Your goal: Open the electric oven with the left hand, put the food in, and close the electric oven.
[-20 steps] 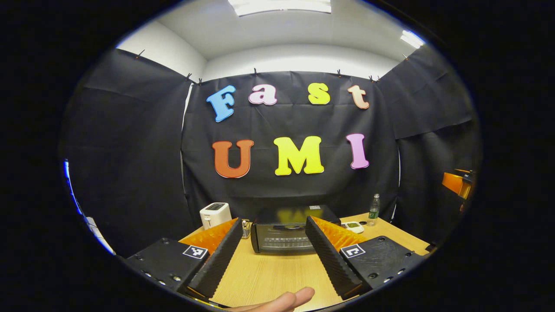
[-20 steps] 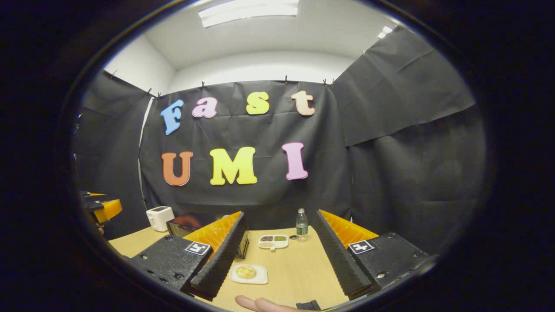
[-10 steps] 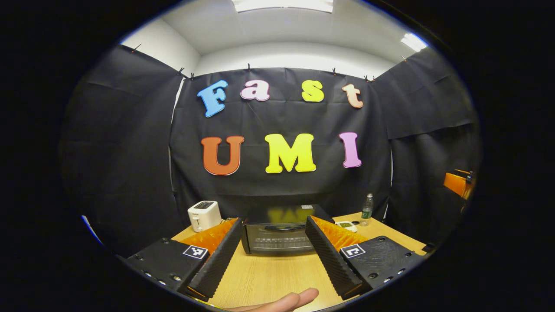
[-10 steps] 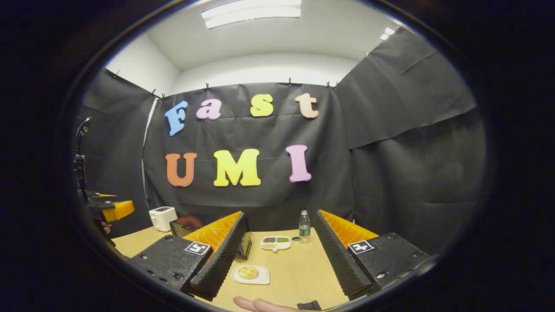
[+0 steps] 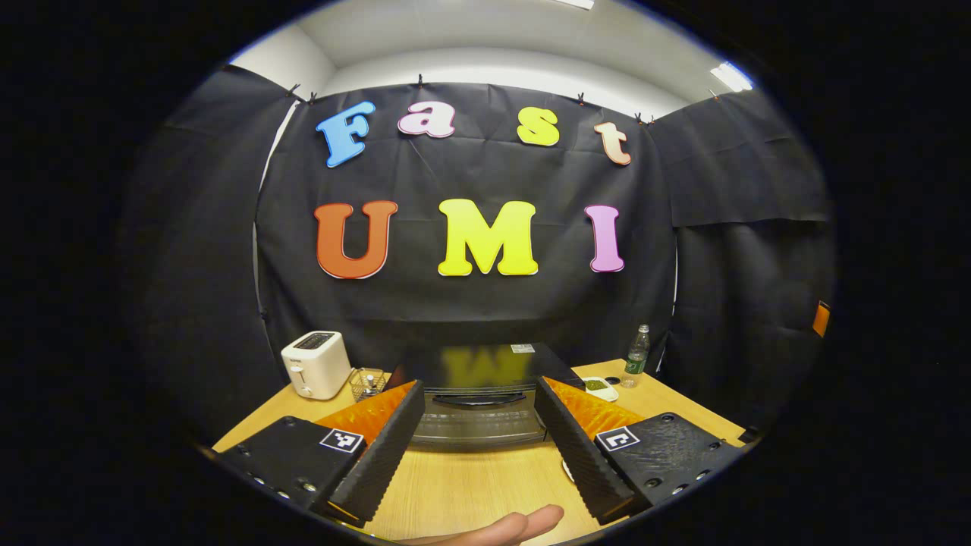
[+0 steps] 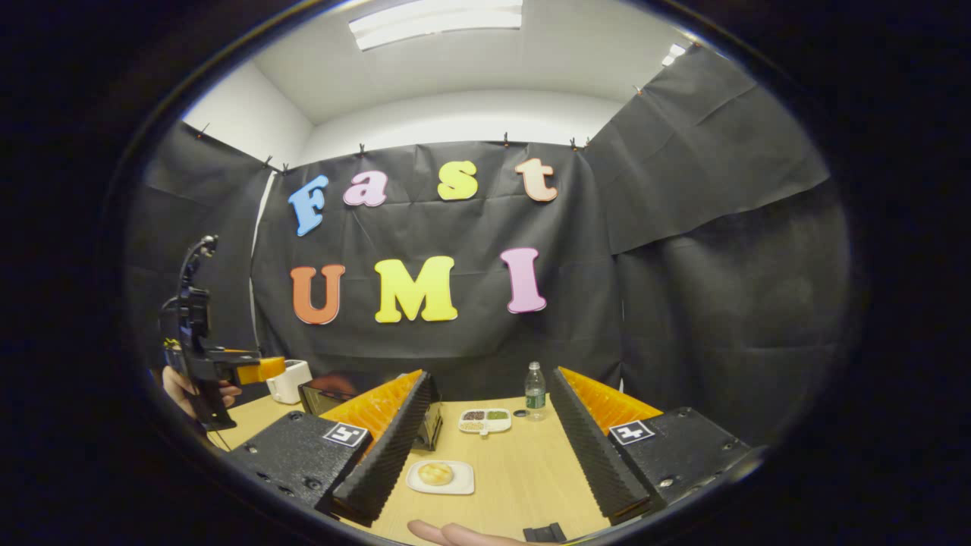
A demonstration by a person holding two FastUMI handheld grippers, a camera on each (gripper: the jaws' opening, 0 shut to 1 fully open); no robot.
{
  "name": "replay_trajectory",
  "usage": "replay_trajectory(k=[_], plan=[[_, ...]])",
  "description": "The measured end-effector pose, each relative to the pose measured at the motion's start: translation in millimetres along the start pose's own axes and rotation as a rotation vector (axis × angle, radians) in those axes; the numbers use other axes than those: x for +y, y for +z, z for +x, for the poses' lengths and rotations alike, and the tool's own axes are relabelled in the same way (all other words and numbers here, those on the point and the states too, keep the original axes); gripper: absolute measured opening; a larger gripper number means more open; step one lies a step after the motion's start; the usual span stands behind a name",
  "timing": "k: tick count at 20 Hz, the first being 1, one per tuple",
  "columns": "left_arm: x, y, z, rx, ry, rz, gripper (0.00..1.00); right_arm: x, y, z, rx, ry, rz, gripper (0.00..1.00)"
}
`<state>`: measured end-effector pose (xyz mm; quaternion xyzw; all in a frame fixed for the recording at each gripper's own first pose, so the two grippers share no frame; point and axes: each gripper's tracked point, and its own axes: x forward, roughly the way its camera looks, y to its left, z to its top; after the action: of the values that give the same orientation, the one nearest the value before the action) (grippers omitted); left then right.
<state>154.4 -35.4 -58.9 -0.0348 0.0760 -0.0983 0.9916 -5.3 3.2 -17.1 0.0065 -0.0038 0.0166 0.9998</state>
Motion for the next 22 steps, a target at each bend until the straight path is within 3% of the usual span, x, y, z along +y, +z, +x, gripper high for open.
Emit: replay_trajectory(k=[5,12,22], plan=[[11,-30,70,0.089,0.007,0.055,0.95,-13,-11,4,-0.007,0.003,-0.017,0.98],[14,-74,144,0.2,0.042,0.053,0.96,-34,-29,16,0.014,-0.022,0.013,0.98],[11,-104,170,0.229,0.017,0.01,0.98,-46,-48,22,0.048,-0.046,0.001,0.98]])
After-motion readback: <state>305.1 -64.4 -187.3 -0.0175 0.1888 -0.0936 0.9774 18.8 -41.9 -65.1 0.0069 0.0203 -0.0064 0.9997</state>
